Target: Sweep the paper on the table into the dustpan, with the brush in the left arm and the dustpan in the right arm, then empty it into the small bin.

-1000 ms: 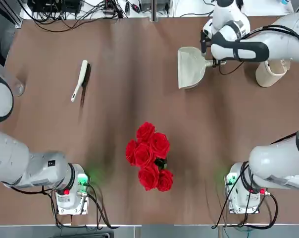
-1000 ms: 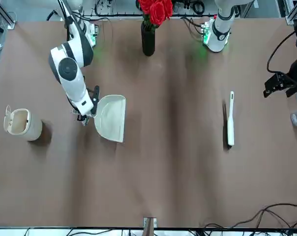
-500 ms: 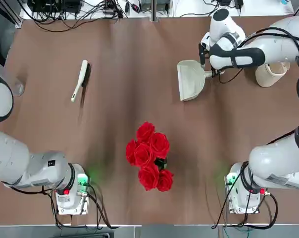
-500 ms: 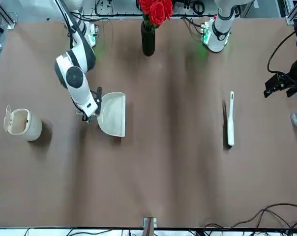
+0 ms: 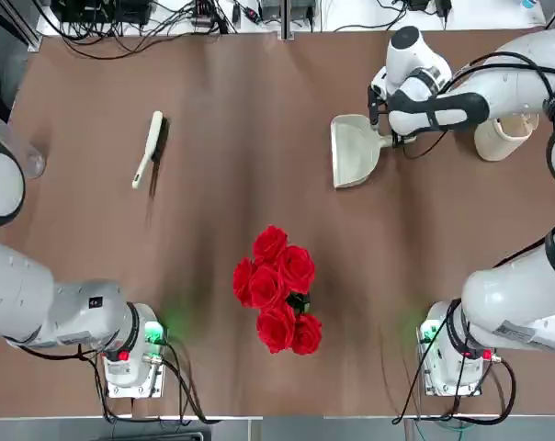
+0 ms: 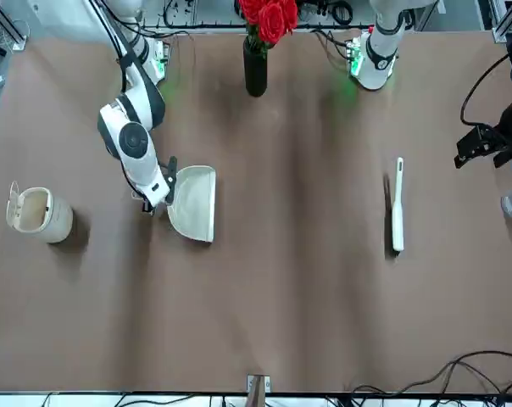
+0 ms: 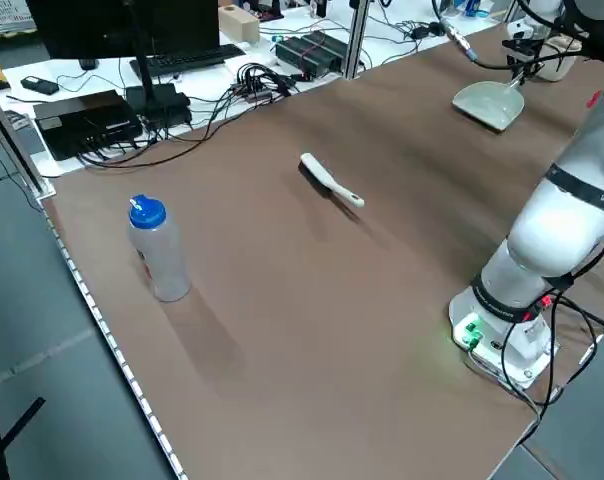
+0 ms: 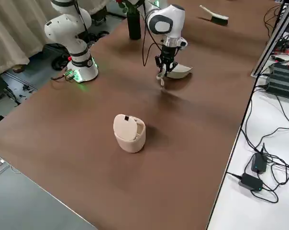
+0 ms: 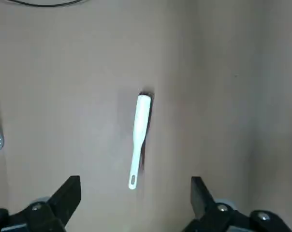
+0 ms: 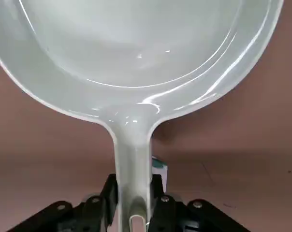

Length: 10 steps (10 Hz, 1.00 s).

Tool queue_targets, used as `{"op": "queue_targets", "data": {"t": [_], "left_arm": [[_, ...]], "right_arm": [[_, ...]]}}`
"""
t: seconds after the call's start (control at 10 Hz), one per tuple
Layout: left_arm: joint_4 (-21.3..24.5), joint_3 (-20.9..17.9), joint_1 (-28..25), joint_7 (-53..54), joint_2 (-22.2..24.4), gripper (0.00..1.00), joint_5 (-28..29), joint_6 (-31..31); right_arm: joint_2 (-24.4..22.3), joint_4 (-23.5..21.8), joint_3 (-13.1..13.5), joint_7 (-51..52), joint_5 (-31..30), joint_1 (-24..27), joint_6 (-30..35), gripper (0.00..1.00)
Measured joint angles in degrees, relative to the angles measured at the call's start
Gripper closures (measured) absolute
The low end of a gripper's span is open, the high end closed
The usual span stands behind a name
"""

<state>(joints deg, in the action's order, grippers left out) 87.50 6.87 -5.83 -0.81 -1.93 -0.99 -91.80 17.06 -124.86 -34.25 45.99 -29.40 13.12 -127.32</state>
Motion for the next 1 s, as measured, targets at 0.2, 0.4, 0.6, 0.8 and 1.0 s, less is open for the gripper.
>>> {"op": "queue_targets", "data": {"t": [0.2, 0.4, 0.6, 0.8, 1.0], "left_arm": [[-0.31, -0.03, -0.01, 0.00, 0.00, 0.00, -0.12, 0.00], [-0.34, -0.04, 0.00, 0.00, 0.00, 0.00, -0.16, 0.00], [-0.34, -0.02, 0.00, 0.00, 0.00, 0.00, -0.21, 0.00], [-0.35, -0.02, 0.00, 0.00, 0.00, 0.00, -0.21, 0.00], [-0.35, -0.02, 0.00, 0.00, 0.00, 0.00, -0.21, 0.00]], "right_arm": [[1.21, 0.00, -0.10, -3.85, -2.42, -0.52, -0.18, 0.67], [1.76, 0.01, -0.13, -4.97, -3.22, -0.77, -0.32, 0.67], [1.76, 0.18, -0.18, -5.03, -3.34, -0.83, -0.35, 0.64], [1.76, 0.70, -0.29, -5.03, -3.44, -0.84, -0.32, 0.41], [1.76, 1.55, -0.27, -5.02, -3.47, -0.83, -0.14, 0.13]]}}
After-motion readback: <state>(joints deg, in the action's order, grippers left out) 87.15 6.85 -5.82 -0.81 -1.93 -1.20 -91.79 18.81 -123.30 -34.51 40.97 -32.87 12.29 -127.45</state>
